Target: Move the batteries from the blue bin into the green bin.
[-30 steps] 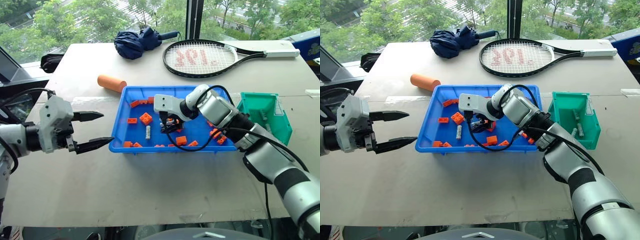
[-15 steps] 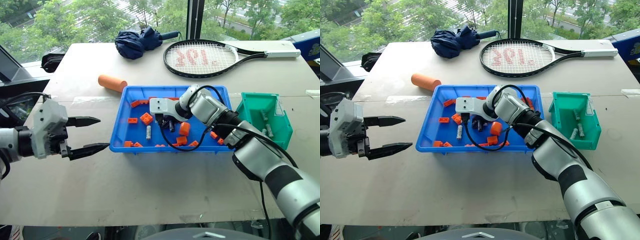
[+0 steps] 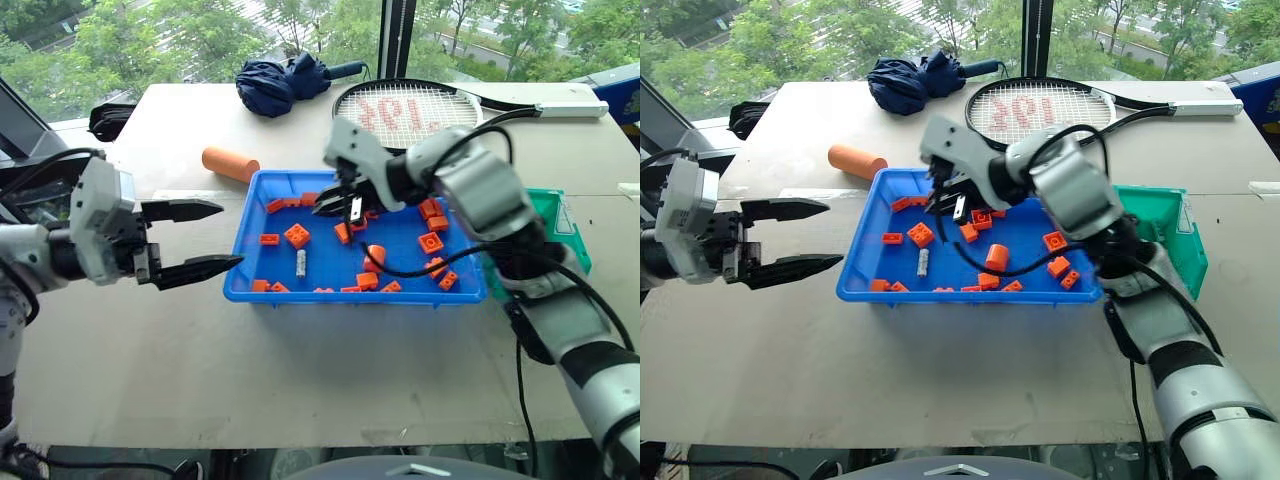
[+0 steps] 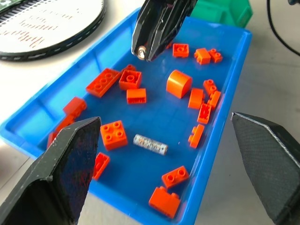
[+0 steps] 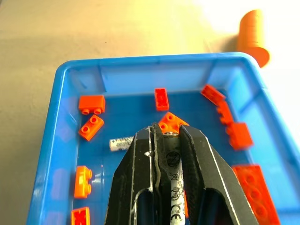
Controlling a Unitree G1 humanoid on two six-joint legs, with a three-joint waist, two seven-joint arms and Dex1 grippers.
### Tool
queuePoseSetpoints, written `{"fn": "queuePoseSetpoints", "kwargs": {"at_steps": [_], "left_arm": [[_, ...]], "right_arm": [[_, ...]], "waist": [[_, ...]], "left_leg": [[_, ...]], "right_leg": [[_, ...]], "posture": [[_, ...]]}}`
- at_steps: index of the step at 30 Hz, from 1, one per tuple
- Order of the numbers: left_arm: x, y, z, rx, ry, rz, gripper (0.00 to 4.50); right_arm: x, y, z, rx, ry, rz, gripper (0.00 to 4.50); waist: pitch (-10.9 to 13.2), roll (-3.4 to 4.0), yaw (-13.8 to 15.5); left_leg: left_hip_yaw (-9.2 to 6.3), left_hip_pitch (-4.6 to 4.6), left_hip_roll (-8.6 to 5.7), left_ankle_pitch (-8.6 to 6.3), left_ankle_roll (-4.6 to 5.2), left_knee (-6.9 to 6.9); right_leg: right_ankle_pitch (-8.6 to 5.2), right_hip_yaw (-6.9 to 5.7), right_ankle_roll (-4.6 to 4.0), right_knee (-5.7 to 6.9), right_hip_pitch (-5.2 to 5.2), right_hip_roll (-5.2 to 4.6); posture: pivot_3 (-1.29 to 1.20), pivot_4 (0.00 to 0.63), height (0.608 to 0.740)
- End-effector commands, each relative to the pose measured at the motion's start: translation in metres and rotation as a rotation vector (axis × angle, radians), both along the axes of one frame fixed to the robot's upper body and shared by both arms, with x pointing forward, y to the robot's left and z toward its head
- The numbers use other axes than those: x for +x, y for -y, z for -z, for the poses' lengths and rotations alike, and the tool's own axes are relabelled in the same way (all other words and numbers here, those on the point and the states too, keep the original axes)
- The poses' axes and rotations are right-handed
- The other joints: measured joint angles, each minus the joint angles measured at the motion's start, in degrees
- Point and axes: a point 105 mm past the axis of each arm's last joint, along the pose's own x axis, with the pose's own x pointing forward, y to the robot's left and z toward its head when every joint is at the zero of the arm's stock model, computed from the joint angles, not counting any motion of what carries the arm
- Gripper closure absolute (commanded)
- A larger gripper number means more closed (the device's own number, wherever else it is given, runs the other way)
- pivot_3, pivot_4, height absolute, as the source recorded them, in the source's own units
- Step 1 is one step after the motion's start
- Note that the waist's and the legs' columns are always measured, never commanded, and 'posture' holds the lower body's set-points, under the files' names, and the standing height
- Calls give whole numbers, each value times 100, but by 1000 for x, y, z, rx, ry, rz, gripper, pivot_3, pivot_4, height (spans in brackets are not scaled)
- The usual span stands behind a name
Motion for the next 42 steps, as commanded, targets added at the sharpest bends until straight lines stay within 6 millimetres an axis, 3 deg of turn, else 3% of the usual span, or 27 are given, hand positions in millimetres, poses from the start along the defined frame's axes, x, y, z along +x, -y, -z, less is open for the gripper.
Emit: {"fn": "queuePoseSetpoints", "kwargs": {"at_steps": [1, 5, 10, 15, 18, 19, 22, 27, 33, 39, 42], "left_arm": [[2, 22, -12, -42, 36, 106, 0], [1, 51, -21, -82, 56, 229, 0], [4, 64, -24, -73, 80, 288, 0], [4, 71, -29, -67, 94, 331, 0], [4, 73, -31, -66, 98, 340, 0], [4, 74, -31, -64, 99, 339, 0], [7, 68, -27, -35, 89, 289, 0], [22, 48, -9, 32, 80, 126, 0], [39, 25, 12, 144, 75, 63, 0], [64, 4, 24, 202, 39, 67, 0], [73, 5, 35, 262, 44, 162, 0]], "right_arm": [[-8, 47, -33, 42, 97, 170, 4463], [-15, 111, -32, 6, 95, 412, 4463], [-16, 179, 5, -42, 9, 694, 4463], [-13, 218, 31, -84, -10, 852, 4463], [-10, 228, 39, -66, -17, 888, 4463], [-8, 231, 39, -67, -6, 895, 4053], [-4, 236, 32, -58, 40, 907, 3060], [-6, 219, 17, 72, 77, 805, 589], [-39, 179, 23, 196, 42, 484, 589], [-58, 166, 39, 216, 1, 402, 589], [-63, 163, 44, 242, -4, 396, 589]], "waist": [[0, 0, 19], [2, 2, 21], [1, 0, -47], [2, 5, -73], [2, 4, -66], [2, 4, -65], [2, 4, -68], [2, 5, -67], [2, 5, -11], [2, 4, 74], [2, 4, 82]], "left_leg": [[-2, -6, -1, 0, 0, 4], [-8, -26, 1, 0, 1, 14], [5, -31, 1, 0, 6, 16], [25, -19, 3, -10, 26, 22], [25, -16, 4, -10, 26, 23], [25, -16, 4, -10, 26, 23], [26, -15, 5, -6, 18, 24], [27, -11, 10, -5, 17, 21], [18, -11, 13, -8, 21, 22], [20, -9, 9, -13, 31, 31], [22, -7, 8, -13, 30, 31]], "right_leg": [[0, -3, 0, 0, -2, 1], [0, -9, 0, 0, -14, 6], [0, 1, 0, 5, -22, 8], [0, 0, 1, 24, -22, 30], [0, 0, 1, 23, -16, 38], [0, 1, 1, 23, -15, 38], [0, 2, 1, 23, -15, 40], [0, 6, 1, 22, -14, 45], [0, 0, 1, 13, -4, 48], [5, -9, 10, 10, 5, 50], [6, -8, 11, 10, 7, 52]], "posture": [[0, 150, 740], [0, 150, 740], [0, 150, 740], [0, 150, 740], [0, 150, 740], [0, 150, 740], [0, 150, 740], [0, 150, 740], [0, 150, 740], [0, 150, 740], [0, 150, 740]]}}
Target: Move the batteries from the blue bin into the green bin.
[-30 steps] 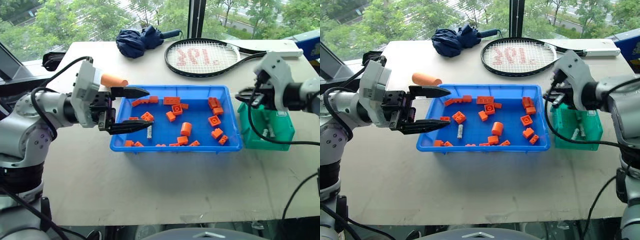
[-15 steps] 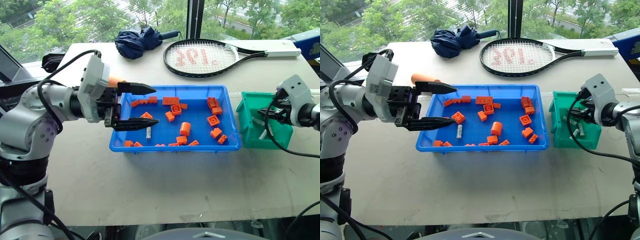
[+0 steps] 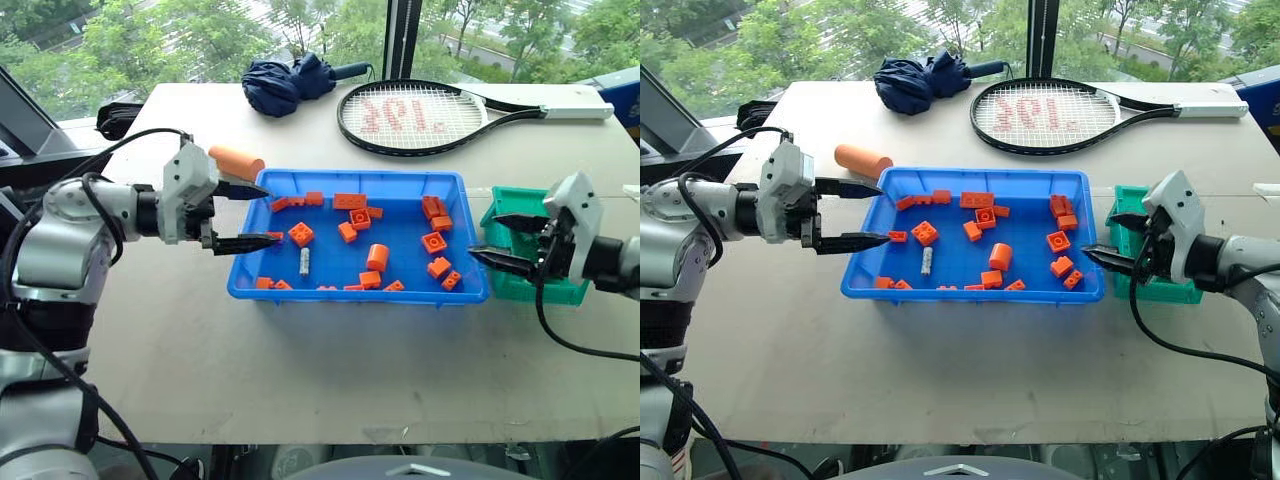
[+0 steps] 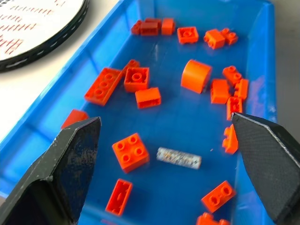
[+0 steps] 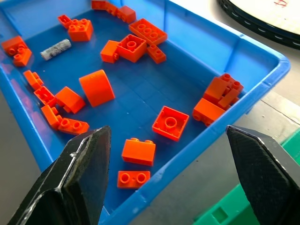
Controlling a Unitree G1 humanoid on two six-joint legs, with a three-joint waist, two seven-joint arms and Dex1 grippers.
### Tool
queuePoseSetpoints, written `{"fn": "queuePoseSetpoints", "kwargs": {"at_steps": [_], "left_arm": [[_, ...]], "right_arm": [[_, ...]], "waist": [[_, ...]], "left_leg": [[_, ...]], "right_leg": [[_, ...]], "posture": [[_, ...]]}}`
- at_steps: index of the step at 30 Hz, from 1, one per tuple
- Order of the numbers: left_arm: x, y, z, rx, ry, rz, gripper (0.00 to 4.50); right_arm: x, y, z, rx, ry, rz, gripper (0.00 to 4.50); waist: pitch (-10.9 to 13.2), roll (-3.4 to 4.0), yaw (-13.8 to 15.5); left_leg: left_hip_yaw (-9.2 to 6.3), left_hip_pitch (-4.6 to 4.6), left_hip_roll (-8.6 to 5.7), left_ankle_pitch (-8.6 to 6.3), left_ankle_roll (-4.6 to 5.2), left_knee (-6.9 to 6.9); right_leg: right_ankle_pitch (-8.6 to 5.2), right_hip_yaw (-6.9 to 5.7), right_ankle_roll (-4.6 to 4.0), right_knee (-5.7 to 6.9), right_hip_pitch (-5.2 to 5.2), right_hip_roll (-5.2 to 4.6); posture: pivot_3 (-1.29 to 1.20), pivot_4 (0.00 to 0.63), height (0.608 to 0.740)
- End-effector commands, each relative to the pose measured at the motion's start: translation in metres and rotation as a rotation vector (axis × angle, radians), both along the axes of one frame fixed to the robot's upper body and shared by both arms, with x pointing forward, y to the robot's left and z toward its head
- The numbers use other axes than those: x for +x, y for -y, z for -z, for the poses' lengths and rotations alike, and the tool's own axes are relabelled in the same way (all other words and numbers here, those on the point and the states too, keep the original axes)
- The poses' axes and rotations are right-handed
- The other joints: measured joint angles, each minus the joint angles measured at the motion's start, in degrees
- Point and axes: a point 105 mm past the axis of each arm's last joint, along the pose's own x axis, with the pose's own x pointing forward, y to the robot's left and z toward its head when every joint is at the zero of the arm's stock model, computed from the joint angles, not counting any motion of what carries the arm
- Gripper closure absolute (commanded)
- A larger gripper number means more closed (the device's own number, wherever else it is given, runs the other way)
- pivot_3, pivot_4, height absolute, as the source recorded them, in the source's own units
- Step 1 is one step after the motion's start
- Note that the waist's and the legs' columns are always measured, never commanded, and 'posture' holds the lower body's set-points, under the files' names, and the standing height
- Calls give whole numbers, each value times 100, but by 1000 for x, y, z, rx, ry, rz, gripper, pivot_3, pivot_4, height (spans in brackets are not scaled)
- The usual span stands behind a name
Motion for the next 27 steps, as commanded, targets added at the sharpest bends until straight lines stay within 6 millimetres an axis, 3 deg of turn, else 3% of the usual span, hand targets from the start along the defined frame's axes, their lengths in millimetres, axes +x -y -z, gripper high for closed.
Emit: {"fn": "queuePoseSetpoints", "kwargs": {"at_steps": [1, 6, 14, 18, 27], "left_arm": [[9, 3, 8, 87, 33, 107, 0], [24, 16, 37, 310, 36, 275, 0], [39, 45, 55, 506, 80, 467, 0], [46, 43, 55, 631, 65, 496, 0], [52, 50, 51, 716, 104, 552, 0]], "right_arm": [[-6, -3, -9, 17, 64, -9, 589], [-12, -4, -4, 39, 67, 22, 589], [-36, -21, -10, 111, 165, -83, 589], [-44, -29, -14, 123, 183, -127, 589], [-40, -46, -22, 115, 208, -143, 589]], "waist": [[-1, -1, 15], [-1, -4, 29], [1, -7, -10], [2, -9, -14], [3, -10, -11]], "left_leg": [[0, -1, 0, 2, -3, 0], [-4, -8, -7, 7, -10, 13], [-12, -14, -6, -2, 4, 19], [-15, -17, -8, -6, 11, 29], [-32, -39, -8, -15, 26, 72]], "right_leg": [[0, -1, 0, 0, 0, 1], [1, -11, 2, -1, 5, -1], [2, -15, 3, 0, 1, 1], [2, -18, 5, 4, 2, 4], [3, -36, 7, 10, 3, 6]], "posture": [[0, 150, 740], [0, 150, 740], [0, 150, 740], [0, 150, 740], [0, 150, 740]]}}
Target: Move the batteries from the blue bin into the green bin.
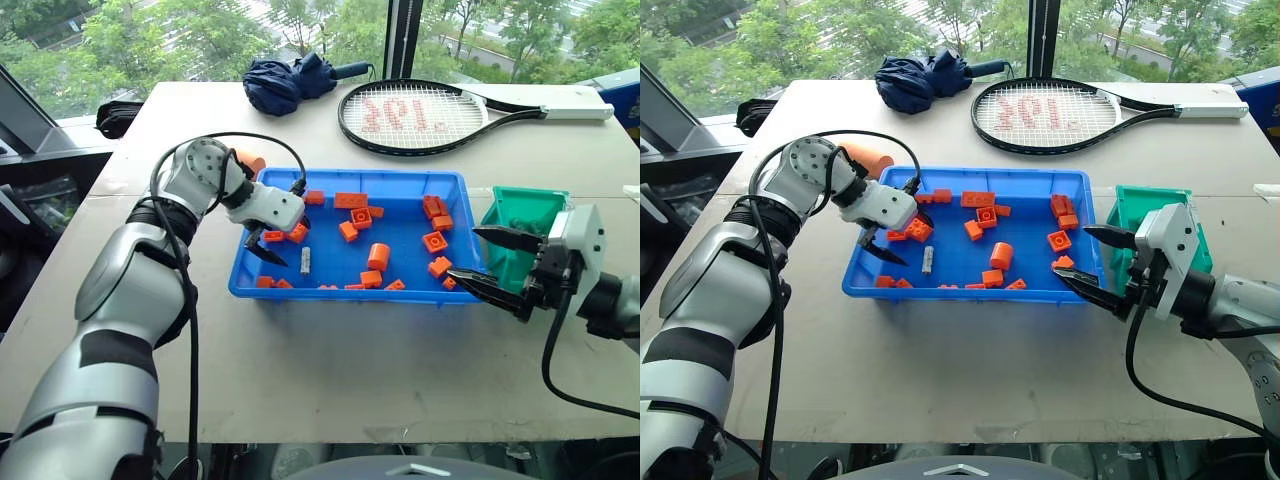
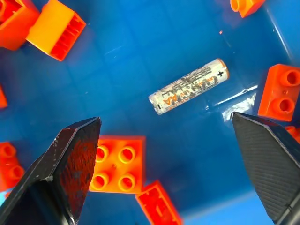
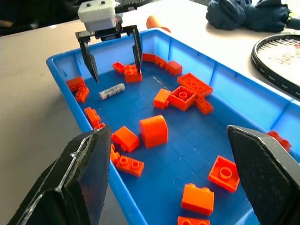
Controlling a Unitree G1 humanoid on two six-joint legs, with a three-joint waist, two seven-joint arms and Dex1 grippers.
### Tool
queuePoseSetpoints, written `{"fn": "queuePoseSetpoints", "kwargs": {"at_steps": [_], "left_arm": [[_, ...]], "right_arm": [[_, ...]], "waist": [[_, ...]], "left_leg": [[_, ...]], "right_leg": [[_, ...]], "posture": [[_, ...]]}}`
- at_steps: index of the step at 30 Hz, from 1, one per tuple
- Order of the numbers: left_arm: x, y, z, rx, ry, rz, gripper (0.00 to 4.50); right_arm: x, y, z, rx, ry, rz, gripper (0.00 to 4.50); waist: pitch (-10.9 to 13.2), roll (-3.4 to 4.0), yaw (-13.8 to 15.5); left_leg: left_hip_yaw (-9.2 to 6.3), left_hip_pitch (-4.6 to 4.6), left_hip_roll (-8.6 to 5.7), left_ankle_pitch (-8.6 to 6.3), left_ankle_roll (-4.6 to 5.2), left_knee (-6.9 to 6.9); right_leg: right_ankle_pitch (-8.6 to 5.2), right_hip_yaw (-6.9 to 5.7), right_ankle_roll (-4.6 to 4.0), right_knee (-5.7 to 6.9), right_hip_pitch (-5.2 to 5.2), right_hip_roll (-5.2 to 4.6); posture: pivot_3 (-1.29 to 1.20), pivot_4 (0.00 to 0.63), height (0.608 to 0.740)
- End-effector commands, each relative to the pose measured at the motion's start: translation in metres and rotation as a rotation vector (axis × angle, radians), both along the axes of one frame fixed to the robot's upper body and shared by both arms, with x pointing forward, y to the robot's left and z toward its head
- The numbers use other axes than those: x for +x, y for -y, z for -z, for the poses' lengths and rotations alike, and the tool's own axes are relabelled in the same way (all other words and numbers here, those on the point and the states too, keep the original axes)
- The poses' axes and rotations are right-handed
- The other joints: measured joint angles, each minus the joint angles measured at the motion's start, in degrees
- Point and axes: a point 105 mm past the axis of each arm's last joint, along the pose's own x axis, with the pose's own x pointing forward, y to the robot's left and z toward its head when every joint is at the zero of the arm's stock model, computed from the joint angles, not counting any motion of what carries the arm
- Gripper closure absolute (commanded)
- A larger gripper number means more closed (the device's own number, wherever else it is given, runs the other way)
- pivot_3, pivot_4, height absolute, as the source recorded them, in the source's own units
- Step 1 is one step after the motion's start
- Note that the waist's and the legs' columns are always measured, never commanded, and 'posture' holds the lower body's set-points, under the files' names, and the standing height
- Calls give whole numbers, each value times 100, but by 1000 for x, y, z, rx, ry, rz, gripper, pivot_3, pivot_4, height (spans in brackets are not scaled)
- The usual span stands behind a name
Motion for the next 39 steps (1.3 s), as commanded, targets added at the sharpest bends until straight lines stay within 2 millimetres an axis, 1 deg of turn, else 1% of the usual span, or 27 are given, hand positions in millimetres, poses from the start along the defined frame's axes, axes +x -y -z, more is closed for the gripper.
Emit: {"fn": "queuePoseSetpoints", "kwargs": {"at_steps": [1, 5, 6, 8, 9, 11, 12, 13, 16, 17, 22, 24, 30, 33, 37, 39], "left_arm": [[0, 3, -2, 17, 23, 42, 0], [-1, 12, 4, 6, 14, 71, 0], [-1, 14, 5, 0, 9, 73, 390], [-1, 18, 8, -16, -6, 70, 514], [-1, 19, 10, -19, -12, 68, 1132], [-1, 21, 11, -35, -22, 55, 1816], [0, 22, 10, -47, -26, 48, 2282], [0, 24, 9, -60, -26, 43, 2609], [2, 28, 7, -103, -31, 23, 4194], [2, 29, 5, -121, -33, 16, 4470], [5, 38, -5, -246, -45, -25, 4470], [6, 37, -8, -265, -44, -38, 4470], [6, 31, -10, -278, -53, -71, 4470], [5, 26, -5, -243, -83, -100, 4470], [1, 26, -1, -228, -123, -120, 4470], [-1, 27, -1, -231, -137, -123, 3949]], "right_arm": [[-5, -12, -9, -3, 44, -30, 589], [-4, -15, -9, 1, 48, -27, 589], [-4, -16, -8, -1, 47, -25, 537], [-4, -15, -6, -8, 44, -18, 537], [-4, -15, -5, -9, 42, -15, 537], [-5, -14, -3, -11, 38, -12, 537], [-5, -14, -2, -11, 37, -10, 537], [-5, -13, -2, -11, 35, -7, 537], [-6, -10, 1, -14, 33, 11, 537], [-6, -9, 2, -15, 33, 18, 537], [-7, -6, 3, -10, 36, 45, 537], [-6, -4, 2, -5, 42, 56, 537], [-6, -1, 3, -2, 43, 62, 537], [-5, -2, 3, 0, 44, 60, 537], [-5, -4, 6, 4, 41, 59, 537], [-6, -4, 7, 7, 40, 60, 537]], "waist": [[1, -1, 3], [3, -5, 6], [3, -6, 11], [3, -6, 9], [3, -6, 8], [3, -6, 5], [3, -6, 4], [4, -6, 3], [3, -7, 2], [1, -6, 1], [2, -7, 0], [2, -7, -2], [2, -7, -1], [2, -7, -3], [2, -7, -2], [2, -7, 0]], "left_leg": [[0, 0, 0, 0, 0, 2], [-6, -5, -1, -1, 1, 5], [-7, -6, -1, -1, 1, 6], [-9, -7, -1, -1, 1, 8], [-8, -7, -2, -1, 1, 8], [-10, -7, -3, -1, 2, 8], [-10, -7, -4, -1, 2, 8], [-10, -7, -4, -1, 1, 8], [-10, -6, -4, -1, 2, 8], [-10, -6, -4, -1, 2, 10], [-11, -5, -5, -1, 2, 15], [-11, -5, -4, -1, 1, 16], [-11, -4, -4, -1, 2, 18], [-12, -3, -4, -1, 1, 18], [-12, -2, -4, -1, 1, 19], [-12, -2, -3, -1, 1, 20]], "right_leg": [[0, 0, 0, 0, 0, 0], [0, -6, 0, -1, 0, -1], [0, -7, 0, -1, 0, -1], [1, -9, 1, -1, 0, -1], [1, -8, 1, 0, 0, -2], [1, -9, 1, 0, 0, -2], [1, -10, 1, 1, 0, -1], [1, -10, 1, 1, 0, -1], [1, -10, 1, 2, 0, -1], [1, -10, 1, 3, 0, -1], [1, -11, 2, 9, 2, -1], [1, -11, 1, 12, 1, -2], [1, -10, 1, 16, 1, -2], [1, -10, 1, 19, 1, -1], [1, -9, 1, 22, 1, -2], [1, -8, 1, 22, 1, -2]], "posture": [[0, 150, 740], [0, 150, 740], [0, 150, 740], [0, 150, 740], [0, 150, 740], [0, 150, 740], [0, 150, 740], [0, 150, 740], [0, 150, 740], [0, 150, 740], [0, 150, 740], [0, 150, 740], [0, 150, 740], [0, 150, 740], [0, 150, 740], [0, 150, 740]]}}
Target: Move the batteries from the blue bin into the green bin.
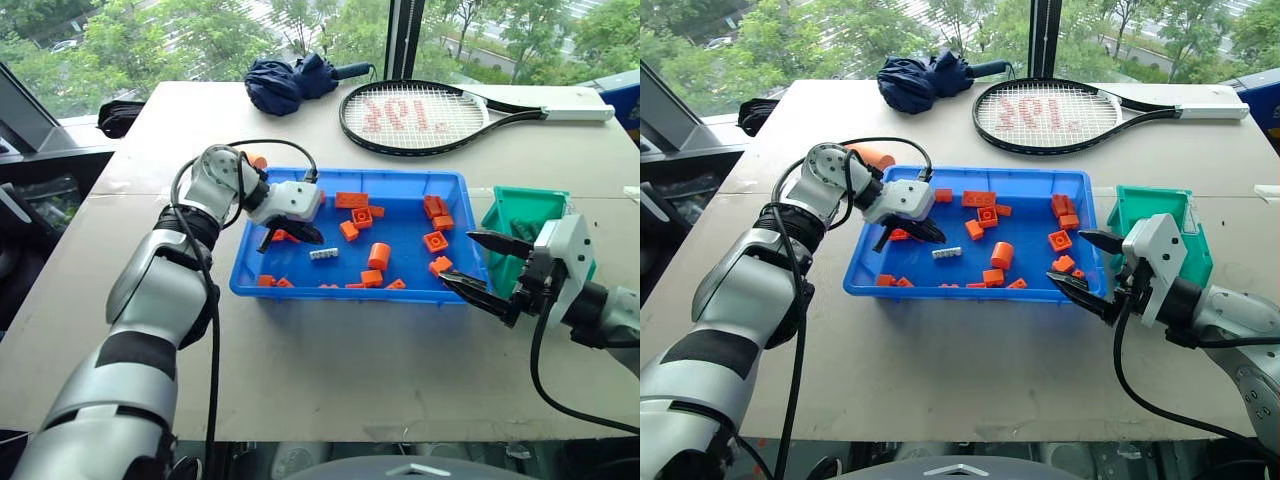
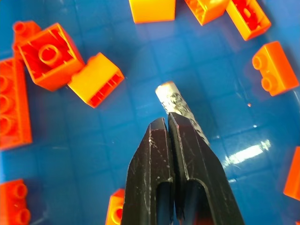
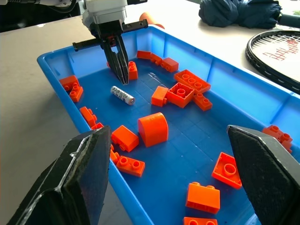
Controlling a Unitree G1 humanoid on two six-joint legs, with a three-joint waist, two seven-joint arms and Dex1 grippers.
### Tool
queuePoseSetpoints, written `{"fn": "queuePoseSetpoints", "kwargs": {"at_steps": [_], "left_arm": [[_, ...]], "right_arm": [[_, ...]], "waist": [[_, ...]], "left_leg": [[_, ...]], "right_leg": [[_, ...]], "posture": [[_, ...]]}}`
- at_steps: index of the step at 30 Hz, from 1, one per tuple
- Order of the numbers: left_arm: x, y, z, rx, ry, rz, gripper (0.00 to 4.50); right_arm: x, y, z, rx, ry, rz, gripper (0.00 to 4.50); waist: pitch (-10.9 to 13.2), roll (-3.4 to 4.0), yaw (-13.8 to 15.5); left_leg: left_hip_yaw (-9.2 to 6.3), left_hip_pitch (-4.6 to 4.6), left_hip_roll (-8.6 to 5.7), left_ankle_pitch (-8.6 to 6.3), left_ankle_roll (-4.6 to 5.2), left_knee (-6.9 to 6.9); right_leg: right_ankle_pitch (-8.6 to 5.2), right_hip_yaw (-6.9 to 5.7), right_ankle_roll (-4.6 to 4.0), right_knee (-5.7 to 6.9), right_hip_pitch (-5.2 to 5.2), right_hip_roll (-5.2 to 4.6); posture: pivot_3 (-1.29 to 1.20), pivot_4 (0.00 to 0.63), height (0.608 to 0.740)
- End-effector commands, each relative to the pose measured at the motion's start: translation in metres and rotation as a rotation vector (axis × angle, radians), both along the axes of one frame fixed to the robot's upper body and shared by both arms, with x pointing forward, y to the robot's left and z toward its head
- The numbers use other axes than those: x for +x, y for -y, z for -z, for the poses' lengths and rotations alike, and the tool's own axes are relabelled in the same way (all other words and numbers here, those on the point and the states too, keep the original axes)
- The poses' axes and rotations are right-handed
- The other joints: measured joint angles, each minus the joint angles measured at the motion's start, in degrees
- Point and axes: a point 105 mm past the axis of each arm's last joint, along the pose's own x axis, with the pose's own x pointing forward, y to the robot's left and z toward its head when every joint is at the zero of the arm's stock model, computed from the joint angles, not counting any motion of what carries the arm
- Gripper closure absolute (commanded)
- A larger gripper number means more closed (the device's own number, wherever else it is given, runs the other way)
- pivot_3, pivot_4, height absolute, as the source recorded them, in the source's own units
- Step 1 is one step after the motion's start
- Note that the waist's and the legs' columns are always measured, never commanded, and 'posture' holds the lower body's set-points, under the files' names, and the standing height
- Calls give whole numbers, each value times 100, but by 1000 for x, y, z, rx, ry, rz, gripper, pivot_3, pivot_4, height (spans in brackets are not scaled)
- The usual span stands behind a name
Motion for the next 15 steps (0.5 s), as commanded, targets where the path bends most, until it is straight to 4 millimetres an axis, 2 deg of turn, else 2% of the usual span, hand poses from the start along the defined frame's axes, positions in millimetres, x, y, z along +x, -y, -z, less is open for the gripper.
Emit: {"fn": "queuePoseSetpoints", "kwargs": {"at_steps": [1, 2, 3, 7, 15], "left_arm": [[-2, 3, -8, -27, -5, -1, 3802], [-3, 2, -7, -22, -12, -4, 3248], [-3, 1, -7, -20, -14, -5, 2969], [-5, 2, -3, -15, -33, -12, 1200], [-9, 1, 20, 94, -61, 2, 1200]], "right_arm": [[-4, -2, -5, 3, 38, -5, 537], [-5, -2, -5, 4, 38, -4, 537], [-5, -2, -4, 4, 36, -3, 537], [-6, 0, -1, 2, 31, 0, 537], [-6, 3, -1, -11, 36, 2, 537]], "waist": [[0, 0, 1], [0, 0, 1], [0, 0, 1], [0, 0, 0], [0, 0, -1]], "left_leg": [[0, 0, 0, 0, 0, 0], [-1, 0, 0, 0, 0, 1], [-1, 0, 0, 0, 0, 1], [0, 0, 0, 0, 0, 1], [2, 3, -1, 0, 0, 1]], "right_leg": [[0, 0, 0, 0, 0, 0], [0, 0, 0, 0, 0, 0], [0, 0, 0, 0, 0, 0], [0, 0, 0, 1, 0, 0], [0, 3, 0, 6, 0, 1]], "posture": [[0, 150, 740], [0, 150, 740], [0, 150, 740], [0, 150, 740], [0, 150, 740]]}}
